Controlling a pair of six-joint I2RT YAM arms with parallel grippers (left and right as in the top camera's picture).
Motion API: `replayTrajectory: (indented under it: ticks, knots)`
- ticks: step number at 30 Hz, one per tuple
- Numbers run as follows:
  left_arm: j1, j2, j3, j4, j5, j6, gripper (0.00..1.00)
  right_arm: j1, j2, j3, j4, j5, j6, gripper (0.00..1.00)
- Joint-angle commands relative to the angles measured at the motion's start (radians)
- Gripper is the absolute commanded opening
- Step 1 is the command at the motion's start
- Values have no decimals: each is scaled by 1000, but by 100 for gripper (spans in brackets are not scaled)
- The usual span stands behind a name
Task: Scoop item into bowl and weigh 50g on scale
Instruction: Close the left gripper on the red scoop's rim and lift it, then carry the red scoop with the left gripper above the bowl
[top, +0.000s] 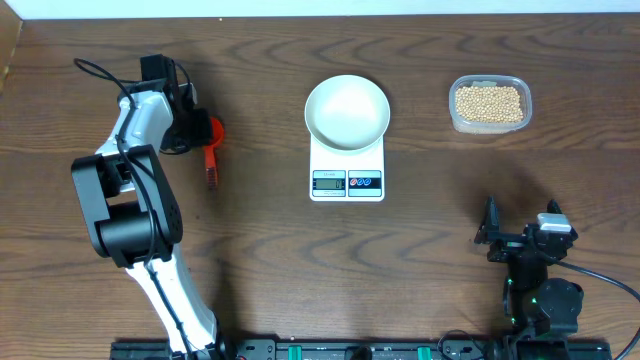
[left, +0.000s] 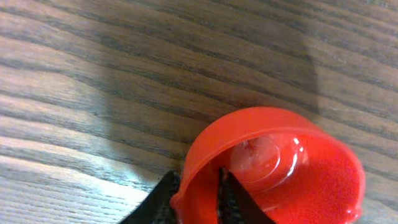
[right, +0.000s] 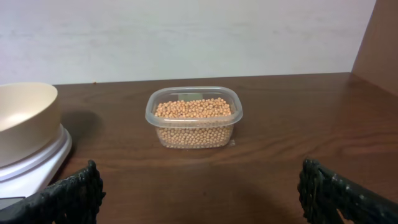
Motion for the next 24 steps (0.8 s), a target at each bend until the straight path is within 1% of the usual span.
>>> replayTrajectory:
  ticks: [1, 2, 4, 13, 15, 19, 24]
  knots:
    - [2, 9, -7, 1, 13, -2, 19, 8, -2, -3, -1, 8, -5, 99]
    - [2, 9, -7, 1, 12, -2, 13, 8, -2, -3, -1, 8, -5, 99]
    - [2, 9, -7, 1, 12, -2, 8, 8, -2, -3, -1, 8, -5, 99]
    - [2, -3, 31, 1, 12, -3, 7, 8, -2, -3, -1, 8, -5, 99]
    - [3, -13, 43, 9, 11, -31, 7, 8, -2, -3, -1, 8, -5, 99]
    - [7, -45, 61, 58, 12, -156, 7, 8, -2, -3, -1, 8, -5, 99]
    - [7, -106, 62, 144, 15, -379, 7, 8, -2, -3, 0, 8, -5, 99]
